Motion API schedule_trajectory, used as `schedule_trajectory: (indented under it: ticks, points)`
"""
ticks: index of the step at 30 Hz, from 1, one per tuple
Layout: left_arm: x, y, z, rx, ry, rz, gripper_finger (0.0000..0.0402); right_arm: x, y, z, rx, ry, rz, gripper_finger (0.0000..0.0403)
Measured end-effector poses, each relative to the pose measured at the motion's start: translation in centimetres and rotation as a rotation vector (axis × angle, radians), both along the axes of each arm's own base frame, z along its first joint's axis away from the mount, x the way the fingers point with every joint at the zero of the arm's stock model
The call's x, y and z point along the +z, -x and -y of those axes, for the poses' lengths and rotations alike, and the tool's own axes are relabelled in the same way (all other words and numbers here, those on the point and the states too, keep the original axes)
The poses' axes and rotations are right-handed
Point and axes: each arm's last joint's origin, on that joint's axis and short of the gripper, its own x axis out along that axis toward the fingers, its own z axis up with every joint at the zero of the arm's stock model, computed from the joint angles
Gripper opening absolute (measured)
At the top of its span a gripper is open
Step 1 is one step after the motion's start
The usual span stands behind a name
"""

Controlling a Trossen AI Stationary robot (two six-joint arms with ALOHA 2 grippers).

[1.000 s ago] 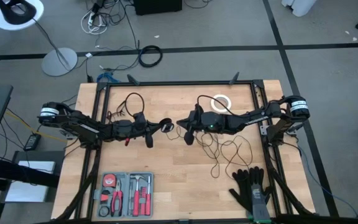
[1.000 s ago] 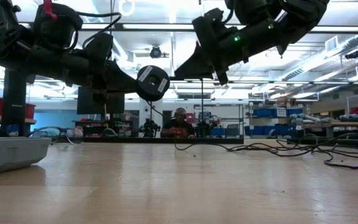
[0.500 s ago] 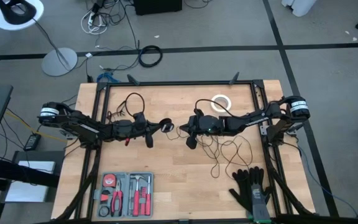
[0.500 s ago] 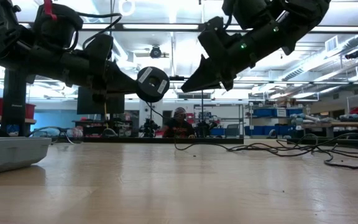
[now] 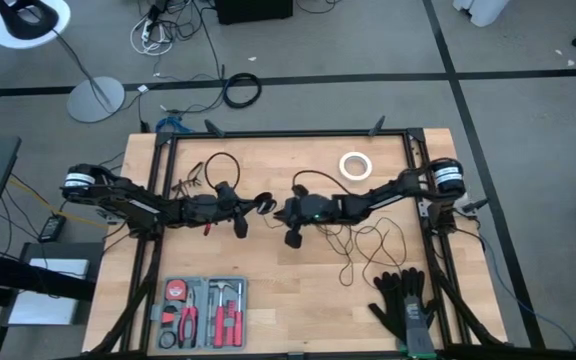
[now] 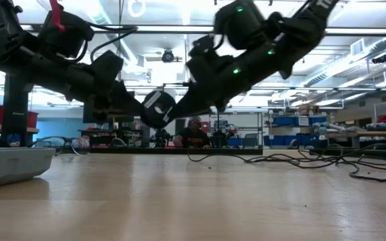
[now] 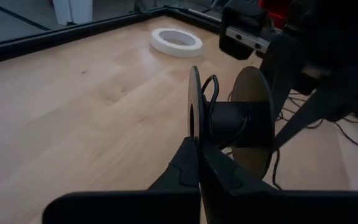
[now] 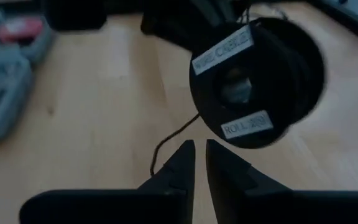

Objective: Coil cords
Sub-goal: Coil the black wire on the black spool

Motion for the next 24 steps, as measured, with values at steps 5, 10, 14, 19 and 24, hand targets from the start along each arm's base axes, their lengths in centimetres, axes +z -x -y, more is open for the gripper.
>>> schedule_trajectory:
  ticks: [5,10,14,19,24]
  points:
    - [-0.4,0.2,0.0,0.006,-0.027,-0.056,0.0,-0.6,-1.8,-0.5,0.025,0.031,-0.153,0.005]
    - [-0.6,0.2,-0.1,0.011,-0.03,-0.073,0.0,-1.4,-2.8,-0.8,0.047,0.025,-0.287,0.008]
    - [-0.6,0.2,-0.1,0.013,-0.031,-0.078,0.0,-1.6,-2.9,-1.0,0.083,-0.022,-0.311,0.0105]
    - [-0.7,0.3,-0.1,0.014,-0.028,-0.085,0.0,-2.0,-2.5,-0.9,0.1,-0.042,-0.371,0.0116]
    - [-0.7,0.3,-0.1,0.015,-0.025,-0.082,0.0,-2.2,-2.3,-0.3,0.061,-0.024,-0.396,0.0115]
